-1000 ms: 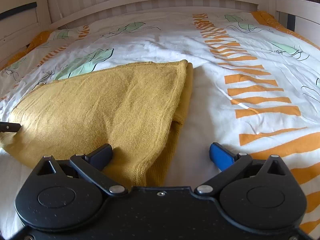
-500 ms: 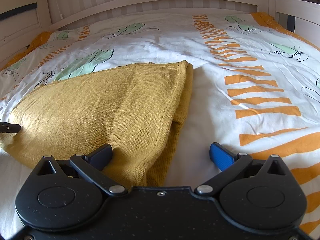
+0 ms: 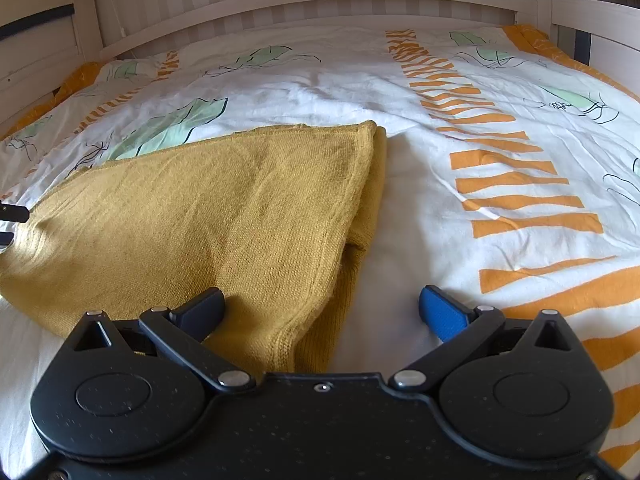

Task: Fold small clothes

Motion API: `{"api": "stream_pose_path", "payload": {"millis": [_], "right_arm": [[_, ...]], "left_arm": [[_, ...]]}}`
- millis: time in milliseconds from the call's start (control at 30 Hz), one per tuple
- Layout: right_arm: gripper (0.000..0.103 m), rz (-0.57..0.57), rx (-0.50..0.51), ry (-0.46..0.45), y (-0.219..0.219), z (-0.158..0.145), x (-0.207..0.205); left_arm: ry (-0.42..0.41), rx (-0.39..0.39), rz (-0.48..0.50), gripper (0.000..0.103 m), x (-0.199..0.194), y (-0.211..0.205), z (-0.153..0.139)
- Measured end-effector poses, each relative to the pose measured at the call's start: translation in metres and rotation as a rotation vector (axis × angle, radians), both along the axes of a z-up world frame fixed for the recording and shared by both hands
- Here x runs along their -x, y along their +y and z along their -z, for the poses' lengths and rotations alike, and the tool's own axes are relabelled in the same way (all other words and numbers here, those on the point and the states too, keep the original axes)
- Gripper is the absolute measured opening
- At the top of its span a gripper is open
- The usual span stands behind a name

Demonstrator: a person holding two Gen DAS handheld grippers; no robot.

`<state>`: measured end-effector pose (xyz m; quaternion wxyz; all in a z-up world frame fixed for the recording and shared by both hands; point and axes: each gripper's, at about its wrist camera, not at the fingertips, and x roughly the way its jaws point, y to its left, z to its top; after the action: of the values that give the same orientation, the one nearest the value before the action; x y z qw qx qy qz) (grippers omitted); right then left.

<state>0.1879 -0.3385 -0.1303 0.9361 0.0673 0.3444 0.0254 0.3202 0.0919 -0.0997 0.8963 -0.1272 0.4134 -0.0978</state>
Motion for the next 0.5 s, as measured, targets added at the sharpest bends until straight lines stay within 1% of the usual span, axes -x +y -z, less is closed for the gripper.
{"api": "stream_pose_path", "payload": {"millis": [67, 100, 200, 267, 367, 500], "right_arm": [[0.103, 0.0, 0.007, 0.002, 0.001, 0.0, -0.001], [0.103, 0.0, 0.009, 0.003, 0.001, 0.0, -0.001], [0.103, 0.0, 0.009, 0.005, 0.001, 0.0, -0.001], [0.103, 0.0, 0.012, 0.006, 0.002, 0.0, -0.002], [0.103, 0.0, 0.014, 0.008, 0.002, 0.0, -0.002], [0.103, -0.001, 0.012, 0.011, 0.001, 0.0, -0.003]], "left_arm": [[0.004, -0.001, 0.018, 0.092, -0.006, -0.001, 0.001], [0.007, 0.018, 0.023, 0.092, -0.009, 0.001, 0.001], [0.03, 0.116, 0.033, 0.092, -0.024, 0.006, 0.005], [0.054, 0.161, 0.044, 0.092, -0.035, 0.001, 0.006], [0.079, 0.16, 0.109, 0.092, -0.049, -0.016, 0.011], [0.063, 0.095, 0.143, 0.092, -0.052, -0.029, 0.018]]}}
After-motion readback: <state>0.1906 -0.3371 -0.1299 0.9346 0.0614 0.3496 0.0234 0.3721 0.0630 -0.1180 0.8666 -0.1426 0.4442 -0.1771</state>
